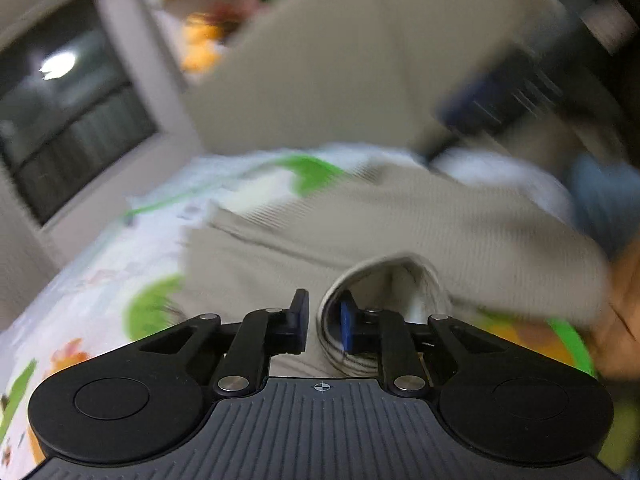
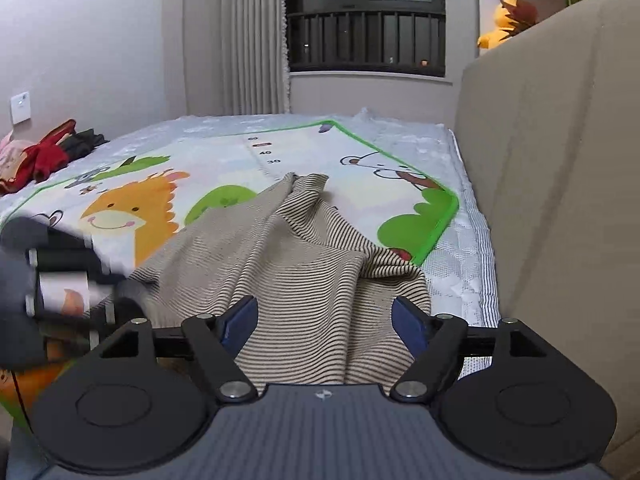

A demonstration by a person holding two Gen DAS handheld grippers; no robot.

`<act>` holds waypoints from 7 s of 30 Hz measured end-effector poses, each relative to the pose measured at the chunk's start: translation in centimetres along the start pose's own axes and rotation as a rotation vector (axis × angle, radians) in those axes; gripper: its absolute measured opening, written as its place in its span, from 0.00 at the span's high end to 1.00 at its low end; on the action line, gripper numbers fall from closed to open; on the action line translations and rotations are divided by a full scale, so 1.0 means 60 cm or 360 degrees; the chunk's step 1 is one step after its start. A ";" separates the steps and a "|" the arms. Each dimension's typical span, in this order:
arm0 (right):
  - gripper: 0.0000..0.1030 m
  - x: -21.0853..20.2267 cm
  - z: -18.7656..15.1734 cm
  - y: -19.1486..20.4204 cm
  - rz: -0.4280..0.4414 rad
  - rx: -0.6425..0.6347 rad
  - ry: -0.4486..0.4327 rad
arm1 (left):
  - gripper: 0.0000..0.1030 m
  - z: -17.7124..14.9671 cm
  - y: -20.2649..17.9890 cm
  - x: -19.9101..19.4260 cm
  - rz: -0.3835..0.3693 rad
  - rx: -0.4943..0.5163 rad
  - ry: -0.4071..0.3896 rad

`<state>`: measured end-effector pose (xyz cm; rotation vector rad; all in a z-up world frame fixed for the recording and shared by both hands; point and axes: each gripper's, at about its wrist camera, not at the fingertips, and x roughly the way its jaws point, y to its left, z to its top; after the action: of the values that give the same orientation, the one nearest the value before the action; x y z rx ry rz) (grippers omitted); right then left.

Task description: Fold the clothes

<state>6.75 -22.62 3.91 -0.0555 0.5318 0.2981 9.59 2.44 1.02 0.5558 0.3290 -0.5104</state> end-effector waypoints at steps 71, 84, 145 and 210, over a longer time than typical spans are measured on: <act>0.53 0.321 0.206 -0.050 -0.0538 -0.0457 0.0076 | 0.00 -0.158 0.315 0.207 0.0381 -0.1227 0.0326; 0.49 0.032 0.016 0.046 0.0067 -0.0158 0.0302 | 0.00 -0.156 0.311 0.204 0.0392 -0.1223 0.0315; 0.96 0.120 0.353 -0.069 -0.0478 0.0023 -0.0298 | 0.00 -0.106 0.166 0.195 -0.0653 -0.1511 -0.0034; 0.68 0.257 0.265 -0.059 -0.0054 -0.0199 0.0123 | 0.00 -0.110 0.163 0.185 -0.0631 -0.1534 -0.0058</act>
<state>28.24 -19.84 9.69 -0.1977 0.5880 0.2968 23.02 9.27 -4.94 -0.4642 0.6013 -0.6678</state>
